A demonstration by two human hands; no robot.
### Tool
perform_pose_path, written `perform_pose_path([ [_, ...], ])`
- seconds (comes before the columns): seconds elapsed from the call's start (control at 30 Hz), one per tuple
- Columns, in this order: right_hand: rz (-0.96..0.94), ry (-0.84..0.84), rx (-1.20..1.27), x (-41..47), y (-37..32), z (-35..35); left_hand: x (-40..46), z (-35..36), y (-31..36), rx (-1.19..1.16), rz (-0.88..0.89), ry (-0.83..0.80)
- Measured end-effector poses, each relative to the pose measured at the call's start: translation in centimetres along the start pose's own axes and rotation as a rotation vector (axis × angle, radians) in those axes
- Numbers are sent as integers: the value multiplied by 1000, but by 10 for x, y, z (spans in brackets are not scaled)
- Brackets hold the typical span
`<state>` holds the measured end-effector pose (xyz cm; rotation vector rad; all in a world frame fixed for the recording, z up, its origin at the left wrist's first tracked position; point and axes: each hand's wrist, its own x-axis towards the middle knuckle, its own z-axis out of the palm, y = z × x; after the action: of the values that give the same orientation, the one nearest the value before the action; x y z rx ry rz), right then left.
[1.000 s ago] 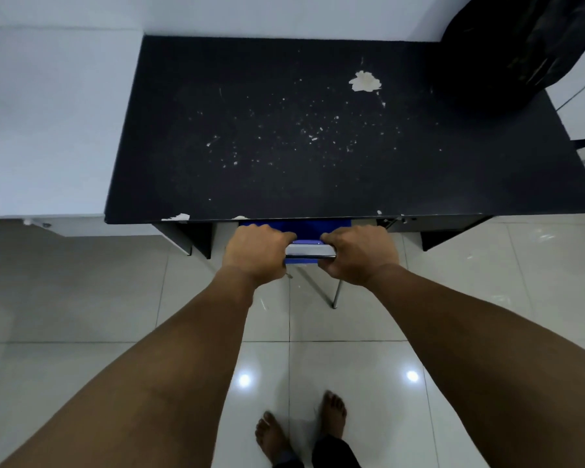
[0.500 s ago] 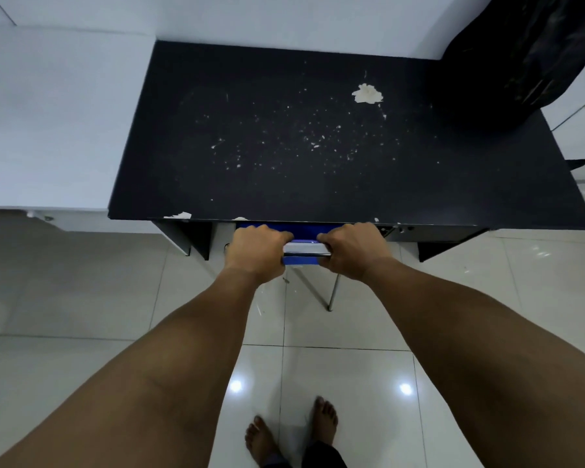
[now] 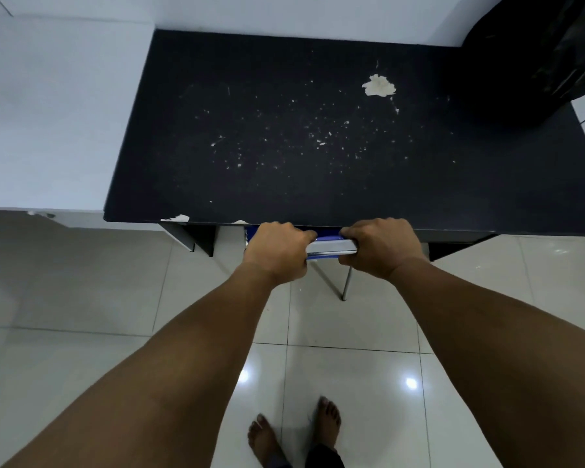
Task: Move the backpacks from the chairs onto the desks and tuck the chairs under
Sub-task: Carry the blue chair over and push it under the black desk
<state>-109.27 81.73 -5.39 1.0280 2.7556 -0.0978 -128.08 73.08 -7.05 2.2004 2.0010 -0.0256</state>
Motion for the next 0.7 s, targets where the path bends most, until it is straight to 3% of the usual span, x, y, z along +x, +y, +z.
perform_pose_path([
  [0.7, 32, 8, 59, 25, -15, -19, 8, -29, -39, 39, 64, -20],
])
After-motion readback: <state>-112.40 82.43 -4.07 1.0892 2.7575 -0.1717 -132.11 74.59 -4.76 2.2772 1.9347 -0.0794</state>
